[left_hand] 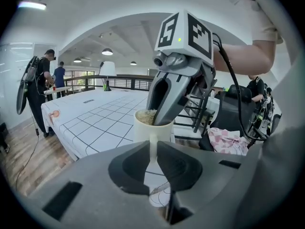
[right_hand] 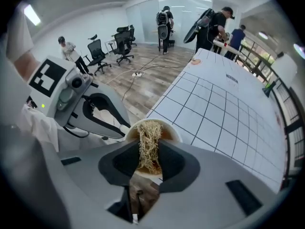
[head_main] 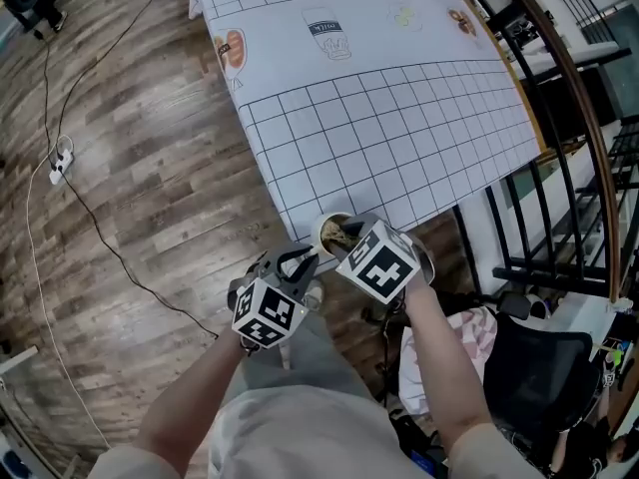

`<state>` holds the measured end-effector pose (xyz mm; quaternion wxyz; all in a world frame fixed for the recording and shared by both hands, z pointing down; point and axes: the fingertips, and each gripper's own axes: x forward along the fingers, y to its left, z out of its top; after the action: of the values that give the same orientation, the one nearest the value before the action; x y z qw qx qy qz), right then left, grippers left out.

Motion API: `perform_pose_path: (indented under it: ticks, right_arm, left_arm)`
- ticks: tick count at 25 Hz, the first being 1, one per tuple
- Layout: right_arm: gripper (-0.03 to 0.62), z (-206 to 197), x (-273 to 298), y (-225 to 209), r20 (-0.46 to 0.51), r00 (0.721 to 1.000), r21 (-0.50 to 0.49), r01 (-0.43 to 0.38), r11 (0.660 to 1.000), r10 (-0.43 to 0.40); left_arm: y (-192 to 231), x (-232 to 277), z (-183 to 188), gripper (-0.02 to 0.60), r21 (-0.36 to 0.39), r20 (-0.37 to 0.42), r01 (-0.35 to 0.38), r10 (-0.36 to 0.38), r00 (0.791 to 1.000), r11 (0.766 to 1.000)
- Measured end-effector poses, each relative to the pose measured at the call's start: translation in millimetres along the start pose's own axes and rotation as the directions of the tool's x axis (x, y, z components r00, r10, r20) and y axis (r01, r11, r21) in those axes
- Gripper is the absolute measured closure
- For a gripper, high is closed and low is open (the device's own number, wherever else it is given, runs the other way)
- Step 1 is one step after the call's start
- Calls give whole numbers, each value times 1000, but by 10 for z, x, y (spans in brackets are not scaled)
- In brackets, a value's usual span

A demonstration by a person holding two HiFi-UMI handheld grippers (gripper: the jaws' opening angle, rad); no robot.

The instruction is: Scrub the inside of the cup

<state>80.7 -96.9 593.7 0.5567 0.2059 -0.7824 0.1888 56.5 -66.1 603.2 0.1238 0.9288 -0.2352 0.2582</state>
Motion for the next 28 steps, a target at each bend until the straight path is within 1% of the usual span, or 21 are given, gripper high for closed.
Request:
perform_pose_path:
  ticks: [3,5,6,7,9,11,13,15,17,19,22,23,25,28]
  right_arm:
    - [488,-2,-155,13,82,993,88,-92,992,85]
    - [488,40,-329,-2,149,983,124,-126,984,107]
    - [488,66,-417,-20,173,980,131,-123,984,100]
    - [488,89,-493,-45,187,979,128,-103,986,78]
    - [488,112,-584,-93,181,983,92,-26,995,9]
    - [488,129,-589,-104,153,987,26,49,998,-53]
    - [488,149,-535,-104,127,986,-44,111,993,-105]
    - [488,132,-434,-107,102,985,-94,149,984,-140]
    - [488,77,-326,-115,73,986,-128,155,980,-147]
    - [488,32,-225,-104,47,989,-137,146,980,-141]
    - [488,17,-61,-60,13,993,-118,122,985,-121]
    - [488,16,-17,-49,5,995,-104,102,989,-102]
    - [493,17,15,-25,-1,999,-65,37,997,-37]
    - [491,-20,-54,16,37,998,5,-56,998,56]
  left_arm:
    - [6,-4,-1,526,-20,-8,-8,8,1000,1000]
    - [2,-8,-5,526,-6,-9,-10,10,1000,1000]
    - [6,-11,-6,526,1,-10,-9,9,1000,1000]
    - [12,-17,-8,526,7,-13,-6,6,1000,1000]
    - [22,-27,-3,526,15,-16,-1,1,1000,1000]
    - [16,-27,7,526,19,-9,2,-2,1000,1000]
    - [1,-22,12,526,14,4,5,-5,1000,1000]
    - [-11,-5,23,528,12,12,9,-9,1000,1000]
    - [-27,30,45,526,13,13,9,-9,1000,1000]
    - [-37,36,37,526,7,16,9,-9,1000,1000]
    - [-24,-2,-3,526,-5,17,17,-17,1000,1000]
    - [-19,-4,-4,526,-9,17,19,-19,1000,1000]
    - [-17,5,0,526,-17,13,22,-22,1000,1000]
    - [-38,9,-7,526,-7,1,25,-25,1000,1000]
